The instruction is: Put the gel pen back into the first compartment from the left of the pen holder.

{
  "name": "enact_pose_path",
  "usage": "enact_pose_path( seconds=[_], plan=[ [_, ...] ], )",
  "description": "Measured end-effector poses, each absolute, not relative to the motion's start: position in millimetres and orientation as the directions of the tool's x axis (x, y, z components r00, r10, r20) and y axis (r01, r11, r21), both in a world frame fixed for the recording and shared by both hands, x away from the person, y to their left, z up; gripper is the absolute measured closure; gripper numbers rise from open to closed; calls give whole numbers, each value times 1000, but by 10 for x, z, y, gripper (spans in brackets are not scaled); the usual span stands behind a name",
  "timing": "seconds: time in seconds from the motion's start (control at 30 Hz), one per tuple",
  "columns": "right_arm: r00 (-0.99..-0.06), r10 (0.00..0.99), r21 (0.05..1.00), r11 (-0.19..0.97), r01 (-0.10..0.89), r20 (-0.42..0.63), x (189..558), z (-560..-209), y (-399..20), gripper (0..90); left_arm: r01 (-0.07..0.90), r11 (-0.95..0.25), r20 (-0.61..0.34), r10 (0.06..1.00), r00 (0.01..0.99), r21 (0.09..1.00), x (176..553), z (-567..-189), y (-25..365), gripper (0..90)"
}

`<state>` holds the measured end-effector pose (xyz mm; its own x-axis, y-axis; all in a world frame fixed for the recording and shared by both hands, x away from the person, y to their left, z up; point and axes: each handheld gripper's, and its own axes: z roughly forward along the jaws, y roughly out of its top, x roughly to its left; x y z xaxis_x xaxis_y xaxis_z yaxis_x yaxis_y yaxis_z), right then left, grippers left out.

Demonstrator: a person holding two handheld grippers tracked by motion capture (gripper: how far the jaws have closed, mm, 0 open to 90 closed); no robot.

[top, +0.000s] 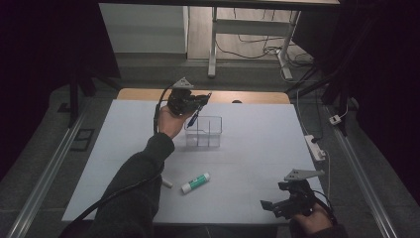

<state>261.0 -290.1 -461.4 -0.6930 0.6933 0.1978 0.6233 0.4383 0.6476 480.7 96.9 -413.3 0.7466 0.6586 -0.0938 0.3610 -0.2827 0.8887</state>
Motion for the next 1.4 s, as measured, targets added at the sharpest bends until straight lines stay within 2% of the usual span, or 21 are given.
enact_pose_path(
  seconds=[0.33,0.63,0.8,1.03,1.17,1.4],
  plan=[
    [-693,693,648,438,623,198,2611,-4615,-2902,0,406,-244,-152,666,730,881,4777,-4319,1031,797],
    [-692,694,646,439,624,197,2613,-4617,-2899,0,437,-280,-146,679,719,855,4730,-4478,1072,793],
    [-692,694,643,441,626,199,2616,-4618,-2898,0,460,-264,-179,674,717,848,4711,-4488,1115,761],
    [-692,695,643,441,626,197,2614,-4620,-2895,0,445,-301,-145,669,729,844,4646,-4320,1188,579],
    [-693,694,641,444,626,195,2615,-4621,-2893,0,443,-343,-106,681,724,828,4569,-4255,1236,433],
    [-693,695,638,448,626,192,2615,-4620,-2888,0,475,-389,-102,680,726,790,4408,-4206,1370,213]
  ],
)
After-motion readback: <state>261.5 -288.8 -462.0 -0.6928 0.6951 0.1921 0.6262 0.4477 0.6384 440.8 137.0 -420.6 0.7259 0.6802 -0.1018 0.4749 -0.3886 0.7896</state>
